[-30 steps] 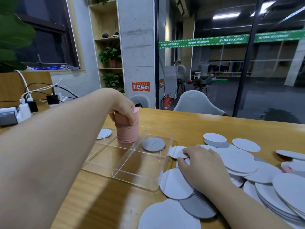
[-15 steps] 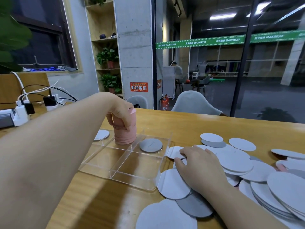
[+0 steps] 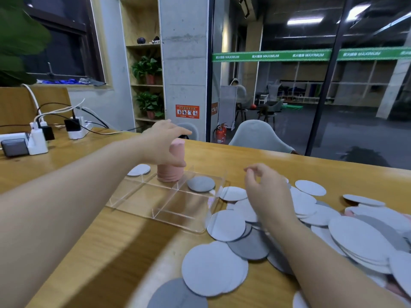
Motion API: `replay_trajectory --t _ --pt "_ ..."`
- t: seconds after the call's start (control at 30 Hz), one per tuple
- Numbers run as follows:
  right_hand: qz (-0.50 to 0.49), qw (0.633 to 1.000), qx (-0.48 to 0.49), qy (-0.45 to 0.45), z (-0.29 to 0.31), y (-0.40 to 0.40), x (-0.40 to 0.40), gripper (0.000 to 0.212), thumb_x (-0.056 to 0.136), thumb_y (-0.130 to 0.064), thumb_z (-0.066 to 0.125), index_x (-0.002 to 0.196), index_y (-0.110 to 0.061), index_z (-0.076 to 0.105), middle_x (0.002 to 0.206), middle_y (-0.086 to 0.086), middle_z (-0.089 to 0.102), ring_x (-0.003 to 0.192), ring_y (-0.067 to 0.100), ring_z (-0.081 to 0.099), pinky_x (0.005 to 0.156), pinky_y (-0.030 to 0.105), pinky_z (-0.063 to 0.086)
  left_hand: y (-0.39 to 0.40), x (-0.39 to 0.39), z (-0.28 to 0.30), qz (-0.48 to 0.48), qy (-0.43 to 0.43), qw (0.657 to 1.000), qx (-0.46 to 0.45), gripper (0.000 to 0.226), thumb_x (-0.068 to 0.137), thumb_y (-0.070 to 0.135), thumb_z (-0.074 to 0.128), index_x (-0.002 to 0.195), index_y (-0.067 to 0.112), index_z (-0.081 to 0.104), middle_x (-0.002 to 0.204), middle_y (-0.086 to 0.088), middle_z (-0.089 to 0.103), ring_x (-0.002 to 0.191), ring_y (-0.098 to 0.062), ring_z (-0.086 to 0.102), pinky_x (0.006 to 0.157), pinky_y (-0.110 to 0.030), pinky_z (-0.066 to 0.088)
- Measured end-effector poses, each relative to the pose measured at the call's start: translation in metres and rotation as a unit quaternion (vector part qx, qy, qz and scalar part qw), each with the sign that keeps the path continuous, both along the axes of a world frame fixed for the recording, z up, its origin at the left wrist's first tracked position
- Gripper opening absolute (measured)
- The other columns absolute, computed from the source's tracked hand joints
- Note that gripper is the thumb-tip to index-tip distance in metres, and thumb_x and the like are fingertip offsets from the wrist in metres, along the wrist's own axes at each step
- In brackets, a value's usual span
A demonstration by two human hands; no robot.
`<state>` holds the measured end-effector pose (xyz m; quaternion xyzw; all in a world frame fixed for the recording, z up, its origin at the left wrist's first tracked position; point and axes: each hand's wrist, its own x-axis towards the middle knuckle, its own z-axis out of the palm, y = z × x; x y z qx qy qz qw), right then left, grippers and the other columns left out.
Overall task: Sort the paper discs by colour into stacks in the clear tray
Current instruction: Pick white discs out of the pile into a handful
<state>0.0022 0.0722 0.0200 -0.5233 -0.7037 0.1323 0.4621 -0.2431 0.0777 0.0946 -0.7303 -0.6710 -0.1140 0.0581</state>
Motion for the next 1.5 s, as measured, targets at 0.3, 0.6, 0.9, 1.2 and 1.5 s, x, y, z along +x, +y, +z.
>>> replay_trajectory --t 0.3,0.6,0.9,1.2,1.5 --pt "0.130 0.983 -0.076 -0.104 0.005 -0.054 0.030 0.019 0.094 -0.022 0.046 0.100 -0.030 0.062 0.099 -0.013 0.065 0.086 0.007 0.059 0.073 0.024 0.047 -0.083 0.033 -0.059 -0.186 -0.036 0.976 0.104 0.031 0.085 0.039 0.059 0.112 0.024 0.063 0.116 0.002 0.059 0.125 -0.017 0.042 0.104 -0.044 0.037" --pt "0.202 0.944 -0.088 -0.246 0.006 -0.132 0.084 0.012 0.092 -0.034 0.053 0.101 -0.038 0.061 0.089 -0.027 0.057 0.090 -0.007 0.050 0.075 0.005 0.037 -0.144 0.078 -0.087 -0.232 -0.116 0.964 -0.052 0.047 0.077 0.067 0.039 0.115 0.044 0.054 0.113 0.030 0.048 0.111 0.011 0.038 0.098 -0.016 0.031" --pt "0.237 0.923 -0.119 -0.280 0.003 -0.190 0.129 0.018 0.079 -0.046 0.067 0.088 -0.051 0.052 0.101 -0.032 0.054 0.098 -0.007 0.042 0.080 0.011 0.037 -0.194 0.106 -0.096 -0.288 -0.131 0.931 -0.180 0.057 0.070 0.071 0.057 0.123 0.057 0.041 0.134 0.042 0.031 0.131 0.022 0.007 0.104 -0.004 0.011" --pt "0.255 0.890 -0.168 -0.338 -0.002 -0.208 0.137 0.086 0.062 -0.070 0.068 0.137 -0.042 0.036 0.122 -0.032 0.033 0.117 -0.014 0.024 0.099 0.020 0.033 -0.211 0.122 -0.106 -0.299 -0.057 0.925 -0.227 0.103 0.048 0.087 0.058 0.135 0.059 0.012 0.146 0.041 -0.005 0.133 0.019 -0.014 0.111 -0.015 -0.008" --pt "0.213 0.888 -0.181 -0.364 0.002 -0.219 0.128 0.067 0.068 -0.063 0.069 0.125 -0.038 0.043 0.113 -0.019 0.039 0.108 0.001 0.040 0.088 0.027 0.042 -0.206 0.149 -0.106 -0.305 -0.093 0.932 -0.173 0.070 0.081 0.054 0.062 0.139 0.042 0.025 0.135 0.030 0.025 0.126 0.014 0.015 0.098 0.004 0.007"
